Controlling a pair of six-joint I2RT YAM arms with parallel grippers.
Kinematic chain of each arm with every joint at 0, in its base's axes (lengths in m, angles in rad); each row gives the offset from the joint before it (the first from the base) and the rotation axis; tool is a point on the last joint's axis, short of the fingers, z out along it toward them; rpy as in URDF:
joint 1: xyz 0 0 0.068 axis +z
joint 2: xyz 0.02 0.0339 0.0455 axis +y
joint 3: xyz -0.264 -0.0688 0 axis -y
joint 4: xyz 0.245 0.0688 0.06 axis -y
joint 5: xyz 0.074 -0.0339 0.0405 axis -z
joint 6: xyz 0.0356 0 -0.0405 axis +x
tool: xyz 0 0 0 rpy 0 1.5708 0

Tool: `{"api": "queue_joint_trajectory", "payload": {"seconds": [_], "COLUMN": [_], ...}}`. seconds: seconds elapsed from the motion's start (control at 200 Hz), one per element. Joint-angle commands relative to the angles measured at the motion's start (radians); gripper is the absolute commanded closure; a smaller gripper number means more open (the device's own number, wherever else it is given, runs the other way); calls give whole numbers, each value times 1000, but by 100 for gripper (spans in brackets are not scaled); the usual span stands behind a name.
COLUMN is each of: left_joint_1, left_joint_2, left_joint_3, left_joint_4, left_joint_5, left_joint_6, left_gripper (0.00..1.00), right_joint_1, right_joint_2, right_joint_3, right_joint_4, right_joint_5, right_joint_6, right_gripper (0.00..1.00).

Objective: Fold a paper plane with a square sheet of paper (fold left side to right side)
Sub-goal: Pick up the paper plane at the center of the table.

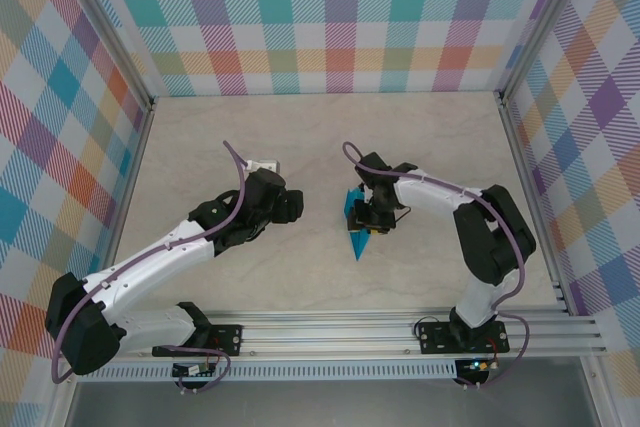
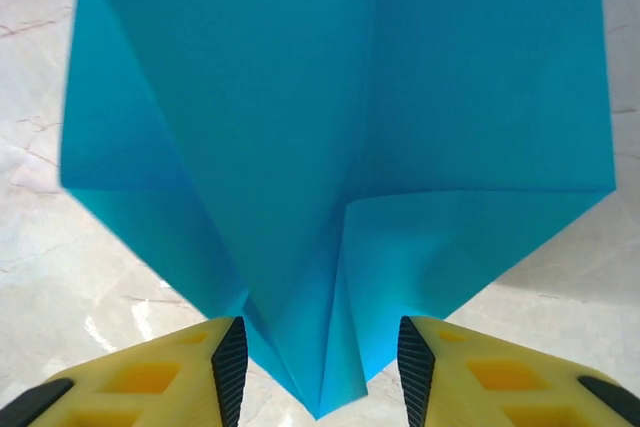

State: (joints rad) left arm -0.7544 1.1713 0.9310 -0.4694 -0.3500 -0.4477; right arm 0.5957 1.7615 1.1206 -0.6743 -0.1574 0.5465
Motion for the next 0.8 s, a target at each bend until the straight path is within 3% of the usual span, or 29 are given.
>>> {"api": "queue_joint_trajectory", "payload": {"seconds": [0.0,0.19,0.535,0.795], "left_joint_1": [9,10,9,9], "left_joint_2": [4,7,-37,-61], "left_joint_3": [-11,-12,-6,3], "left_joint_4": [3,-4,-29,-61], "left_joint_5": [-1,-6,-41,-67], "left_joint_6": [10,12,29,56], "left_gripper": [15,14,11,9], "right_joint_1": [15,38,25,-27], "right_joint_2": [35,94,177,344], "right_joint_3": [41,96,301,607], "right_joint_4": [3,-17,-189,-319], "right_joint_5": [-4,20,154,157], "right_joint_6": [14,4,-49,-63], "right_gripper": [58,64,89,90]}}
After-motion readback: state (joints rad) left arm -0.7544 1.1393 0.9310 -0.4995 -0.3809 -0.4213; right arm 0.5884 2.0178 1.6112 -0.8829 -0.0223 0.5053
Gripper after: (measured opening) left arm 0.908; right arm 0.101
